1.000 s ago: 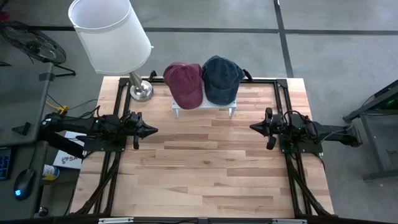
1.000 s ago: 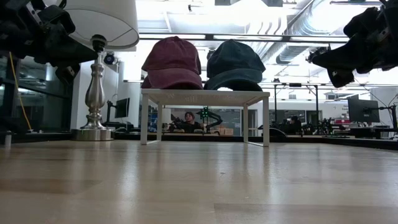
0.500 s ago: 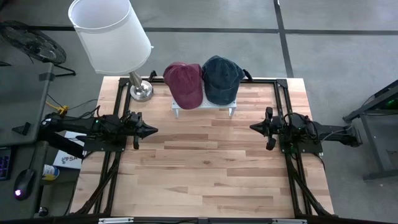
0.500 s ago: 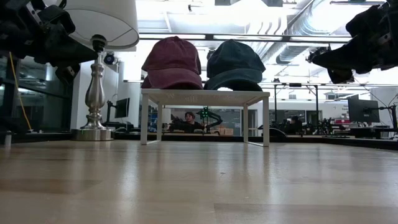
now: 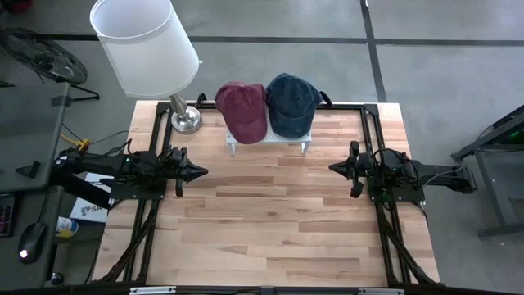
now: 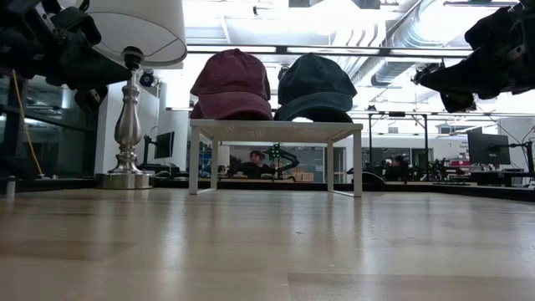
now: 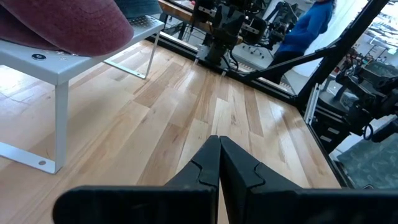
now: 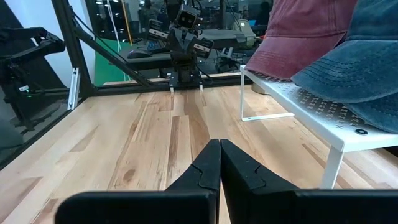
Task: Pick & Place hat
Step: Return to Home Position
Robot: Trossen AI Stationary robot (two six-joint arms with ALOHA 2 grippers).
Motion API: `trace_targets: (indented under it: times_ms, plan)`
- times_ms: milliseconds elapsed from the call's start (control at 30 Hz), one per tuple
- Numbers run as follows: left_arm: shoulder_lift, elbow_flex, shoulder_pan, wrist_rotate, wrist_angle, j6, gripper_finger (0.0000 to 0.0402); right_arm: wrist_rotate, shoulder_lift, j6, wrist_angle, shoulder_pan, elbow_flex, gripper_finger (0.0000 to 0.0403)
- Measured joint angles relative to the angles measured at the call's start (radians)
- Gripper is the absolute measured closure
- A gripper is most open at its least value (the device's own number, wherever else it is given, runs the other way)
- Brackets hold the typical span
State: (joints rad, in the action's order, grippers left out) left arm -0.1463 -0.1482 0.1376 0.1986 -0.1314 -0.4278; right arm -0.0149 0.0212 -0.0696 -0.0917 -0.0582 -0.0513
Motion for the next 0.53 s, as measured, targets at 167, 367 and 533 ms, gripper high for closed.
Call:
trace_targets:
  times_ms: [167, 367, 533]
  plan:
    - [0.0, 0.0, 0.0, 0.0, 0.0, 0.0, 0.0401, 0.0, 0.0, 0.0, 0.0, 0.0, 0.0, 0.0399]
    - [0.0, 0.0, 0.0, 0.0, 0.0, 0.0, 0.0401, 0.0, 0.0, 0.0, 0.0, 0.0, 0.0, 0.0396]
    - [0.0, 0.0, 0.0, 0.0, 0.0, 0.0, 0.0401, 0.0, 0.0, 0.0, 0.0, 0.0, 0.0, 0.0396]
